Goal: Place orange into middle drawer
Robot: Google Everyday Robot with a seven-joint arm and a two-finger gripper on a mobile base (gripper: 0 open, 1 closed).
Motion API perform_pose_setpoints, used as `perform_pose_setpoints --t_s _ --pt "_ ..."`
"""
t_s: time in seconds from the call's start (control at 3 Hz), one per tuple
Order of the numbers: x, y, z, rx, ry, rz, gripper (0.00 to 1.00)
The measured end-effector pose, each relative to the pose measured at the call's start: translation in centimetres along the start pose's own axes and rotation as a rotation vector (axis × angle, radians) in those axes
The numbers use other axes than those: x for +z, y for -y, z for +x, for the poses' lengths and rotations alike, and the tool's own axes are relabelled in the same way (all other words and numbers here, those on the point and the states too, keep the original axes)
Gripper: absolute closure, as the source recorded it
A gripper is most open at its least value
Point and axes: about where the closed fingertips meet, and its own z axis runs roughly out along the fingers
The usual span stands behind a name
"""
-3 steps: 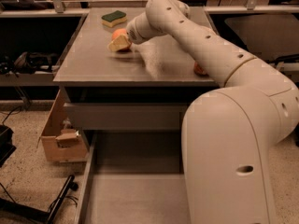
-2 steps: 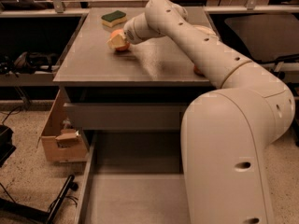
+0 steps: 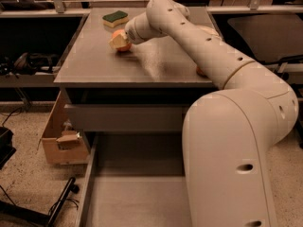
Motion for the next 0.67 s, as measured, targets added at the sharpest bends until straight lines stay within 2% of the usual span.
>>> perform_pose_setpoints --t_s 0.33,0.67 --pt "-1.1 -0.6 -1.4 -0.02 -0.033 -0.014 1.0" --pt "-4.9 -1.9 -4.1 -0.032 -0.033 0.007 1.0"
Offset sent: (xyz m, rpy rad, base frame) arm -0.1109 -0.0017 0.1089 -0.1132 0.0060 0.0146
